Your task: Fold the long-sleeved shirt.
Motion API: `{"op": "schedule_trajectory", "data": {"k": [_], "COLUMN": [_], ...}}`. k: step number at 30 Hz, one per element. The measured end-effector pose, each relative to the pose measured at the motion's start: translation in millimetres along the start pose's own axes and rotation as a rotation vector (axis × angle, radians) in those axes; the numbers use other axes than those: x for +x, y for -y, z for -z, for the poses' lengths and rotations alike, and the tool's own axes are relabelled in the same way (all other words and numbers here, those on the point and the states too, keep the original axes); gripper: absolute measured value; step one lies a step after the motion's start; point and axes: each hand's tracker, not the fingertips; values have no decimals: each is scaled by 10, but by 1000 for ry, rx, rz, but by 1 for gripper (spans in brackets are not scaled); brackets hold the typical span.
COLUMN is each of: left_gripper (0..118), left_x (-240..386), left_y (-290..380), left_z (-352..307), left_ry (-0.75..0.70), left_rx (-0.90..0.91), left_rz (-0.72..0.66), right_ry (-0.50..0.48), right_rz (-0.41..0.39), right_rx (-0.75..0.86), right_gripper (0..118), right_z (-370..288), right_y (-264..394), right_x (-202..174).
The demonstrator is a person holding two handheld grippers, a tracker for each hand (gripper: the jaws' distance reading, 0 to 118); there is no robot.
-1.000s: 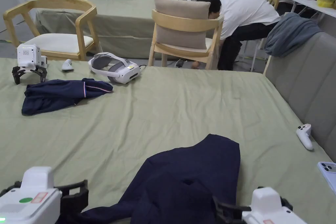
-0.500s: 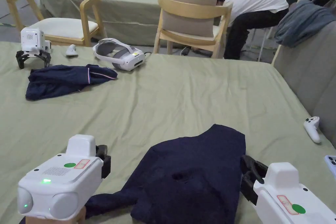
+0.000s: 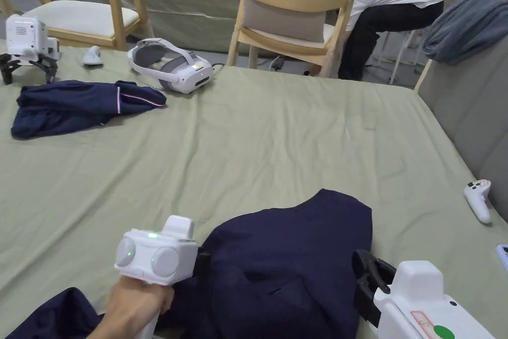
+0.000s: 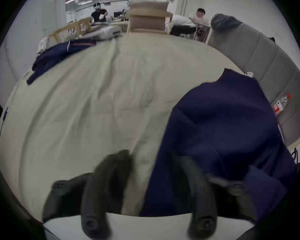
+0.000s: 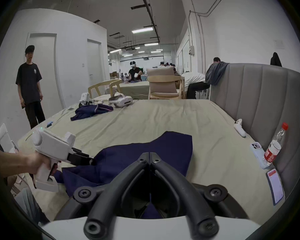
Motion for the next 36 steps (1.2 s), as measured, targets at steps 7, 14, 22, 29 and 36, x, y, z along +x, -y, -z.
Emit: {"op": "schedule_trajectory", "data": {"k": [7, 14, 22, 29, 36], "left_gripper": [2, 2, 2, 2, 2], "left_x": [37, -17, -55, -199, -73], "left_y": [96, 85, 101, 90, 60], "left_z": [-125, -47, -42, -126, -614], "left_ry": [28, 23, 18, 93, 68], "left_rx": [81, 117, 144, 145, 245], "left_rz": [34, 21, 47, -45, -42], "right_ry": [16, -38, 36, -22, -107], "right_rz": [14, 18, 296, 308, 221], "right_rx": [-152, -374, -793, -628, -358], "right_gripper": [111, 117, 65, 5, 4], "right_z": [829, 2393, 3227, 2837, 2146], "right_y": [-324, -1092, -851, -871, -1395], "right_x": [426, 1017, 1371, 1201, 1060]}}
